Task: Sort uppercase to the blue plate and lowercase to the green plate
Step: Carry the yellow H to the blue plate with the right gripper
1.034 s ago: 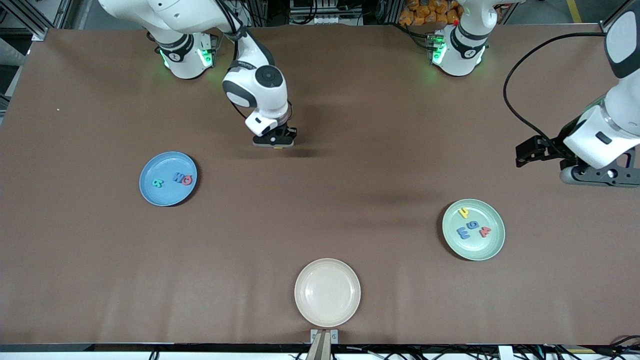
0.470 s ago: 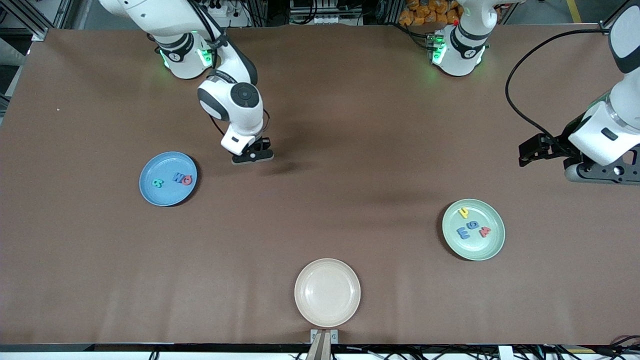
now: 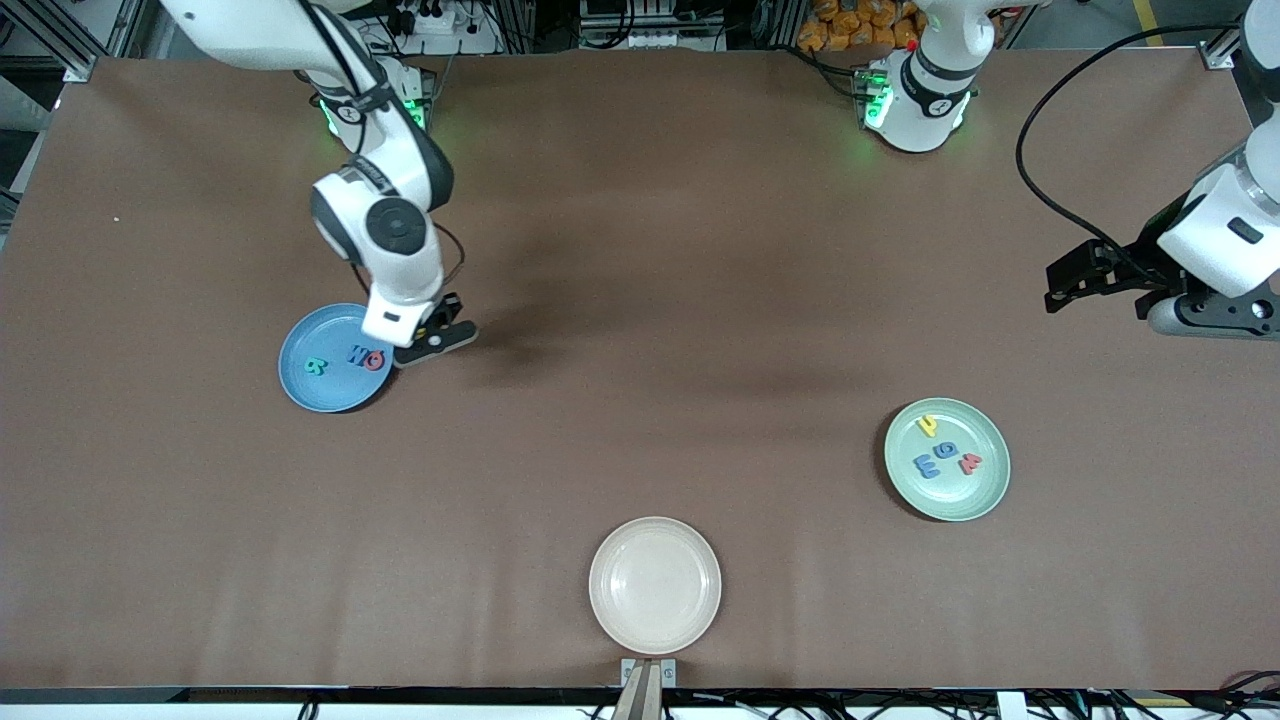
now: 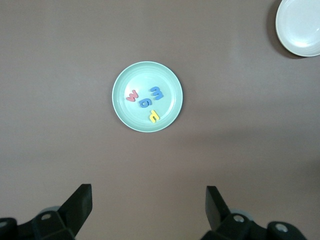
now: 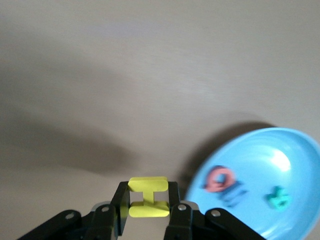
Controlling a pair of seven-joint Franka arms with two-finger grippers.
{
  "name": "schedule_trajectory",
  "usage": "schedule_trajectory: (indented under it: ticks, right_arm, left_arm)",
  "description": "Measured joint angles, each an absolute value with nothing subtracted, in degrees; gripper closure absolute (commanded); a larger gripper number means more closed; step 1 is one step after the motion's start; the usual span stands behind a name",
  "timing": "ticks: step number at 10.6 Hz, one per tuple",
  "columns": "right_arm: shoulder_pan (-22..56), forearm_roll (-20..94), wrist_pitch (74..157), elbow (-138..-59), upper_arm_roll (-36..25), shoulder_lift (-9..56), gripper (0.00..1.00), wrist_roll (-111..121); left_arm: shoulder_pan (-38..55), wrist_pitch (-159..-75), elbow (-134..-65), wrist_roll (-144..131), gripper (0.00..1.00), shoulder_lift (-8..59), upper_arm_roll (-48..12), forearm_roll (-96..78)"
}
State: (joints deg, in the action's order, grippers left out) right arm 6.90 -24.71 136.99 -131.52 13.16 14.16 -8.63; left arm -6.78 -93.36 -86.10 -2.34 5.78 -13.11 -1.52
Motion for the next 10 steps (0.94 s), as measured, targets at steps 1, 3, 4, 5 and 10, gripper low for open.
schedule_trajectory:
  ticks: [1,3,4,5,10]
  right_arm:
    - [4.9,-21.7,136.3,-131.5,12.4,13.7,0.67,-1.8]
    - [2.0,-17.0,135.8,-131.5,9.8,13.1,0.67,10.1]
    - [1.1,-16.5,135.8,-131.5,8.5,13.1,0.65,12.5]
    - [0.4,-15.6,136.3,-131.6,8.0,13.1,0.64,13.3]
    - [-0.9,-8.7,144.3,-132.6,7.0,15.6,0.65,13.6]
  left_arm:
    - [-7.7,-93.4,-86.4,-1.1,0.0,5.8,-13.1,-2.2]
    - [-8.4,-93.4,-86.5,-0.2,0.0,5.8,-13.1,-2.4]
    - [-8.3,-93.4,-86.5,-0.2,0.0,5.7,-13.2,-2.4]
    - [-8.2,-93.4,-86.5,-0.2,0.0,5.6,-13.3,-2.4]
    - [-8.0,-93.3,-87.0,-2.1,0.0,5.0,-16.1,-2.4]
